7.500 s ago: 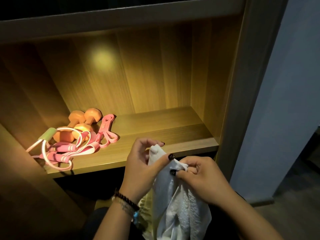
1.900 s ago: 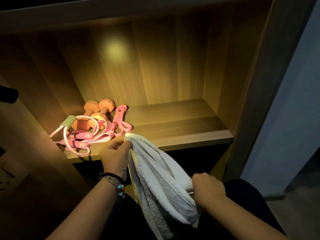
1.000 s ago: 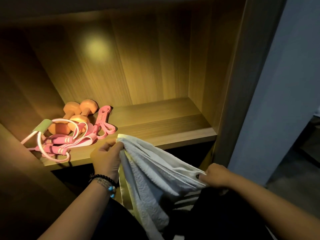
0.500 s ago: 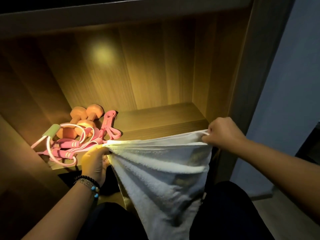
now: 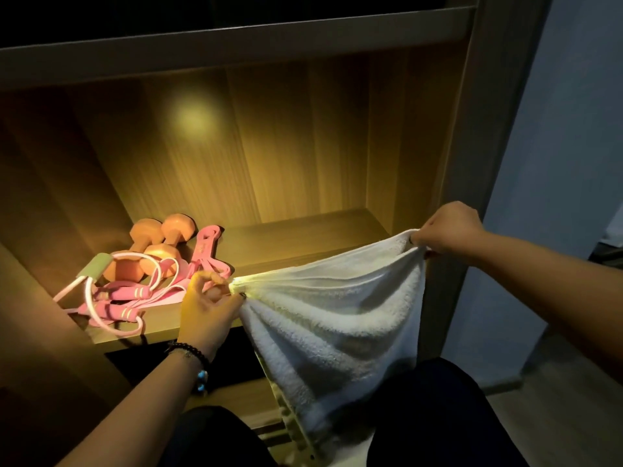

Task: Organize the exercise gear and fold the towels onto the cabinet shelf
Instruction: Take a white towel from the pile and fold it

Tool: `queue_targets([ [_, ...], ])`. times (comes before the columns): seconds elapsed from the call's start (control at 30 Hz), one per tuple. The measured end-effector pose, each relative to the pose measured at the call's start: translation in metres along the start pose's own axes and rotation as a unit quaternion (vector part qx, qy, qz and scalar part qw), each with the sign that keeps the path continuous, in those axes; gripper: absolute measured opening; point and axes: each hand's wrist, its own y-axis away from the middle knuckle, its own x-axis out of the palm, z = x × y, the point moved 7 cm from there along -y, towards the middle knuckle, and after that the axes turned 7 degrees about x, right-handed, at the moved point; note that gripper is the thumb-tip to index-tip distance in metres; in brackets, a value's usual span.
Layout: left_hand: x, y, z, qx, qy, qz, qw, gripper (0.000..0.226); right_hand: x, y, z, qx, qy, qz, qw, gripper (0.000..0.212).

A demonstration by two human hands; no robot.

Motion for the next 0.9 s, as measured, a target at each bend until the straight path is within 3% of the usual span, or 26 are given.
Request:
queue_targets([
  [0.03,0.004,-0.002,-0.01,0.054,-0.079,0.027,0.995,0.038,-0.001,-0.001,0.0,0.002,-0.004,-0.006,1.0,0.022],
  [0.1,0.015,-0.004,-0.028,0.163,-0.251,0.082,0.951,0.036,-0.002,-0.001,0.005,-0.012,-0.002,-0.019,1.0,0.021],
  [0.2,0.029,-0.006,-0.042,0.261,-0.367,0.15,0.88,0.03,-0.002,0.001,0.022,-0.065,0.044,-0.027,0.997,0.012],
  [0.37,0.025,-0.017,-0.039,0.242,-0.459,0.16,0.84,0.024,0.008,0.014,0.046,-0.133,0.181,-0.016,0.974,0.011],
  [0.53,0.029,-0.019,-0.04,0.232,-0.522,0.182,0.801,0.017,0.009,0.009,0.047,-0.095,0.186,0.005,0.978,0.02],
  [0.7,0.014,-0.02,-0.063,0.27,-0.501,0.137,0.811,0.031,-0.001,0.006,0.05,-0.086,0.151,0.019,0.985,0.016],
  [0.9,-0.016,-0.035,-0.051,0.156,-0.499,0.065,0.85,0.035,0.018,0.018,0.052,-0.084,0.143,0.092,0.982,0.016],
])
